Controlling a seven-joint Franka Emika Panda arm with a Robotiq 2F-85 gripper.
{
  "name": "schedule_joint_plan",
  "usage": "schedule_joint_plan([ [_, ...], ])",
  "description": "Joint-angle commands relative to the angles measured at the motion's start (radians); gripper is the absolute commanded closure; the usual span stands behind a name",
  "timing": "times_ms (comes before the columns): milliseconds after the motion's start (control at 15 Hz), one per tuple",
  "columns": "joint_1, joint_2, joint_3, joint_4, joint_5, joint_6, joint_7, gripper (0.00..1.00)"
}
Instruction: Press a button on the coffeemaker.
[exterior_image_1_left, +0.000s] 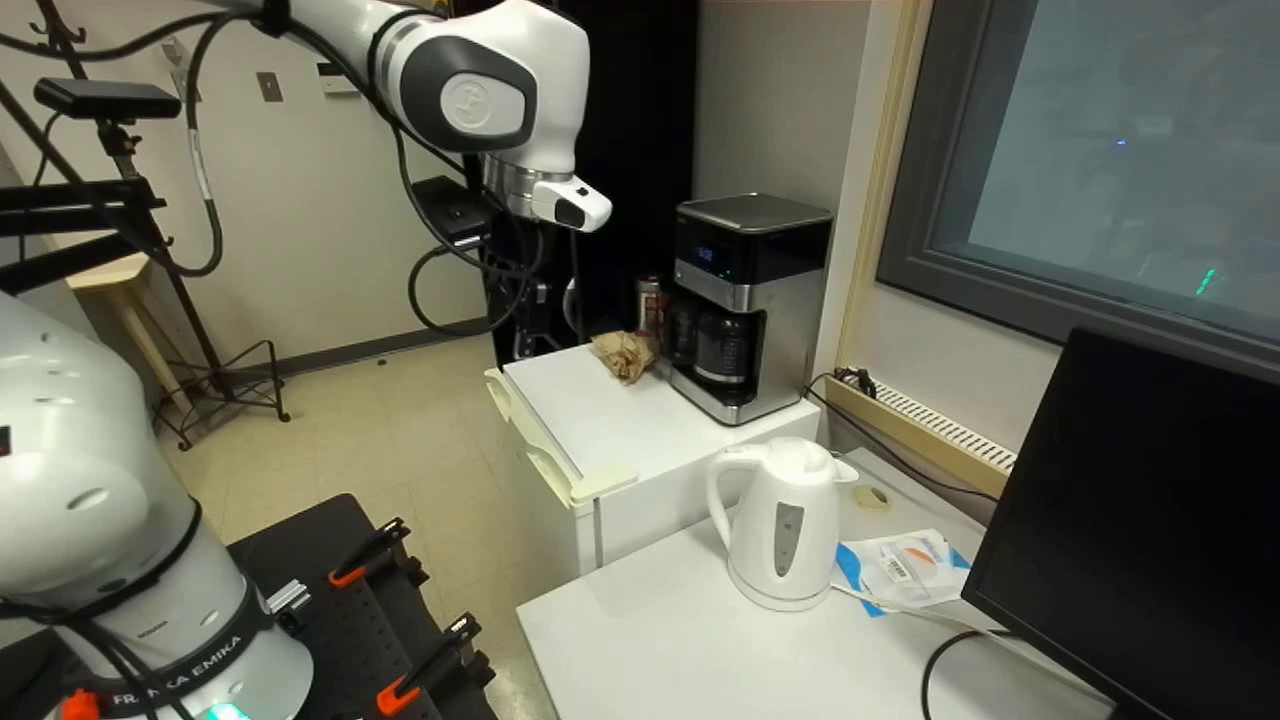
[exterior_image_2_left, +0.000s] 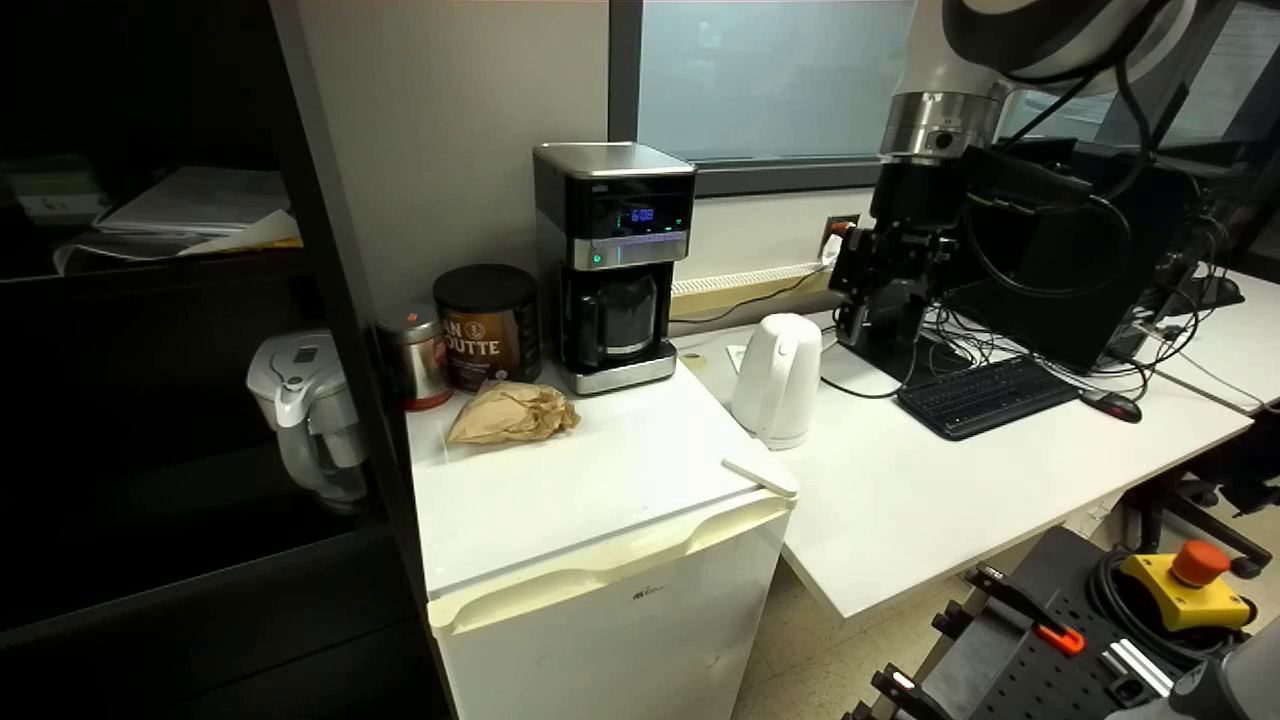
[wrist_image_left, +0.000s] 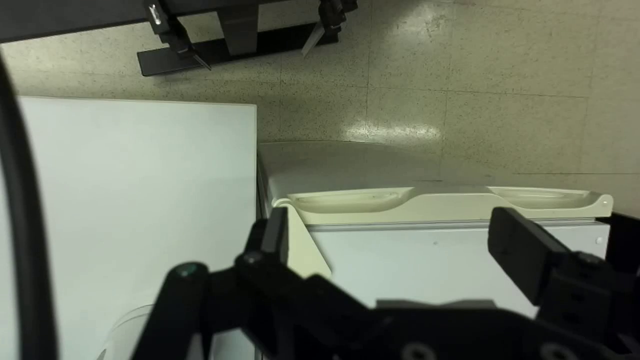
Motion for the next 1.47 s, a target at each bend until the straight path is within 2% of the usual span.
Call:
schedule_joint_plan([
  [0,-0.004,0.007,0.008,-0.002,-0.035,0.033,-0.047,0.00],
  [333,0.013,0.050,0.014,0.005,-0.148,0.155,-0.204,0.00],
  [733,0.038,0.159,0.020,0.009,-0.242,0.407,-0.356,0.00],
  [800,0.042,0.177,0.022,0.009,-0.255,0.445,-0.374,0.25],
  [933,0.044,0.205,0.033,0.005,-0.297,0.531,-0.390,0.33],
  [1133,0.033,0.234,0.056,-0.007,-0.418,0.668,-0.358,0.58],
  [1400,0.000,0.257,0.076,-0.021,-0.646,0.841,-0.260,0.87],
])
